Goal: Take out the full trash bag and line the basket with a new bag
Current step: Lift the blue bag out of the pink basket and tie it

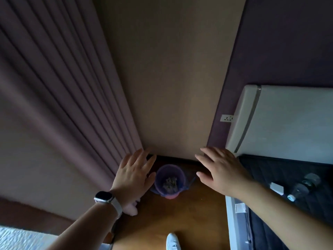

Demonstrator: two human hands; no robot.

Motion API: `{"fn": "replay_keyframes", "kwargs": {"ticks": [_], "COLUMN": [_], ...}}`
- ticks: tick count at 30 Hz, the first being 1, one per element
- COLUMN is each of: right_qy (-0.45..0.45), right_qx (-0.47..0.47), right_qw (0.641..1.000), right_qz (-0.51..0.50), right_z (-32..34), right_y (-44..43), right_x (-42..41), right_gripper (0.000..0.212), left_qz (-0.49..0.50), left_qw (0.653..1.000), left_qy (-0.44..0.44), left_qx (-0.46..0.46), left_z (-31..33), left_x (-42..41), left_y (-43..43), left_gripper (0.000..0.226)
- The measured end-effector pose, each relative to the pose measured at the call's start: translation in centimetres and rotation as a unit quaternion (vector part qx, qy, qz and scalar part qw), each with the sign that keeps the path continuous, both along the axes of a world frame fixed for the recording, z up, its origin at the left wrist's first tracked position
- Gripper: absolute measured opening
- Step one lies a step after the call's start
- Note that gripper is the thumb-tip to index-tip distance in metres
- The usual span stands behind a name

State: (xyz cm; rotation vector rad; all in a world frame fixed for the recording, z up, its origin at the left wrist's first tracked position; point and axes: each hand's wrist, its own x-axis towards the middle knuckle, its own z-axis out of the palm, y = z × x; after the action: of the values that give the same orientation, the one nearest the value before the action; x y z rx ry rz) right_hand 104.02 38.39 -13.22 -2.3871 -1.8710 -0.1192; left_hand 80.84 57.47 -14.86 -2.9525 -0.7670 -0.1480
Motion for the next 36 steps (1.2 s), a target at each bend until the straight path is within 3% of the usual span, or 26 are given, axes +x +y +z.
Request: {"fn": "replay_keyframes", "kwargs": {"ticks": [7, 17, 22, 28, 36], "right_qy": [0.007, 0.073, 0.074, 0.092, 0.18], "right_qx": [-0.022, -0.042, -0.07, -0.098, -0.147], "right_qw": [1.0, 0.995, 0.992, 0.989, 0.973], "right_qz": [-0.001, 0.047, 0.079, 0.053, -0.02], "right_z": [-4.6, -14.6, -26.2, -43.1, -63.5], "right_y": [7.5, 13.7, 16.0, 18.0, 20.5], "right_x": [5.2, 9.8, 12.4, 14.5, 16.3], "right_gripper": [0.051, 0.047, 0.05, 0.045, 0.046], "left_qz": [0.013, 0.049, 0.109, 0.204, 0.348], "left_qw": [0.998, 0.994, 0.987, 0.96, 0.88], "left_qy": [0.024, 0.0, -0.021, -0.031, -0.071], "left_qx": [-0.058, -0.094, -0.117, -0.19, -0.316], "left_z": [-6.4, -15.6, -26.5, -44.3, -64.4], "left_x": [4.8, 9.3, 10.9, 11.7, 11.1], "left_y": [8.5, 12.5, 13.2, 14.0, 15.0], "left_gripper": [0.058, 0.054, 0.055, 0.055, 0.037]}}
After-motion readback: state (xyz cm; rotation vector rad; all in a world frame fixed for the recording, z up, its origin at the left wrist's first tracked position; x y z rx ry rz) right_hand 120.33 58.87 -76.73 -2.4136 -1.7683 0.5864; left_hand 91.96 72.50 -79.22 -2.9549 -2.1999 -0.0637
